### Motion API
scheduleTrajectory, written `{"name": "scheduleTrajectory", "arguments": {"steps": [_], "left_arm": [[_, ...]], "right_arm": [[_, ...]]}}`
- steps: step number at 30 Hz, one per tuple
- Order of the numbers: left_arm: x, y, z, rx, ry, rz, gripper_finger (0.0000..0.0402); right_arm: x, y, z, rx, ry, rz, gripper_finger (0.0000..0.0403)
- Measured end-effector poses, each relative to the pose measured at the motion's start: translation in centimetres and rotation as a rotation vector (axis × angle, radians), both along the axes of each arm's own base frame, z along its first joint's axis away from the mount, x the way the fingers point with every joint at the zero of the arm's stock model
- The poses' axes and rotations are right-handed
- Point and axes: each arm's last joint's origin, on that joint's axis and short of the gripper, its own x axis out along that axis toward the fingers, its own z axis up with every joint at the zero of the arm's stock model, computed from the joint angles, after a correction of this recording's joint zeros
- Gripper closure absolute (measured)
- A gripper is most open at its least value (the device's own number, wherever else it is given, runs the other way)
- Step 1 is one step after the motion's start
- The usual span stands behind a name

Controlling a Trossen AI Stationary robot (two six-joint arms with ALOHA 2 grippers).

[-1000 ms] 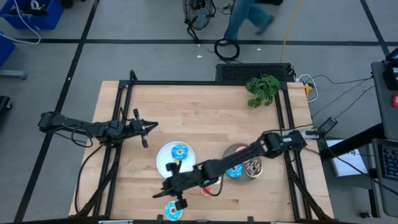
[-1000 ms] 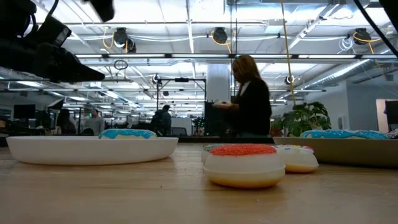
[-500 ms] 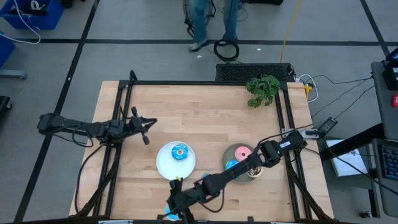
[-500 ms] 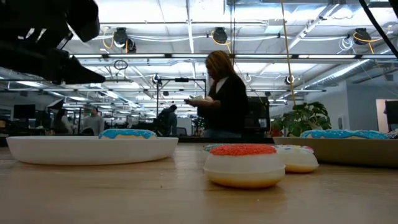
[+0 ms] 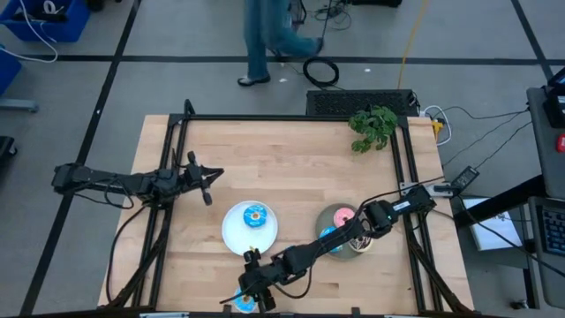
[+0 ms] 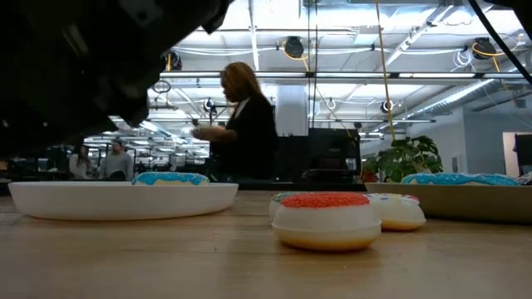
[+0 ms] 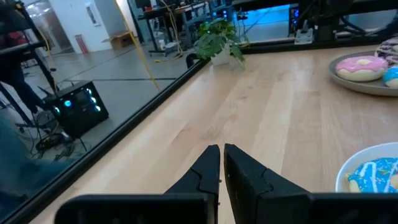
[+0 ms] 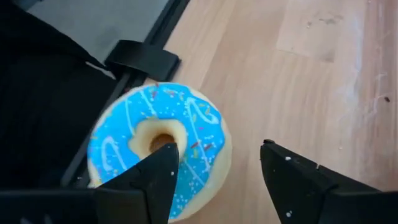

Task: Pick & Place donuts
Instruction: Put the large light blue donut on the white plate

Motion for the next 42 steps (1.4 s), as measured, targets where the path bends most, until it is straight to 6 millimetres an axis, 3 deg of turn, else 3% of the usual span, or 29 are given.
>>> {"name": "scheduleTrajectory", "arguments": {"steps": [3,8,16,20,27,32,35,40,42], "left_arm": [[0.0,0.0,0.0,-0.004,0.0,0.003,0.0371],[0.0,0.0,-0.2,-0.014,0.011,0.006,0.0371],[-0.1,0.0,-0.2,-0.016,0.017,0.008,0.0371],[-0.1,0.0,-0.2,-0.015,0.018,0.011,0.0371],[-0.1,0.0,-0.2,-0.011,0.018,0.009,0.0371],[-0.1,0.0,-0.2,-0.01,0.022,0.009,0.0371],[-0.1,0.0,-0.3,-0.015,0.026,0.01,0.0371],[-0.1,0.0,-0.4,-0.027,0.03,0.012,0.0371],[-0.1,0.0,-0.4,-0.028,0.032,0.013,0.0371]], "right_arm": [[-0.1,0.1,0.1,0.024,0.01,-0.014,0.0193],[0.1,0.4,-1.4,0.107,0.065,-0.007,0.0193],[0.4,-0.3,-1.5,0.128,0.085,-0.006,0.0203],[0.2,-0.4,-1.7,0.135,0.111,-0.004,0.0252],[0.2,-0.5,-2.1,0.094,0.085,0.047,0.038],[0.4,-0.8,-1.5,0.084,0.057,0.061,0.039],[0.4,-1.4,0.7,0.087,0.022,0.051,0.0396],[-1.2,-2.6,9.3,0.021,-0.13,-0.017,0.0397],[-2.4,-3.2,11.6,-0.044,-0.134,-0.059,0.0397]]}}
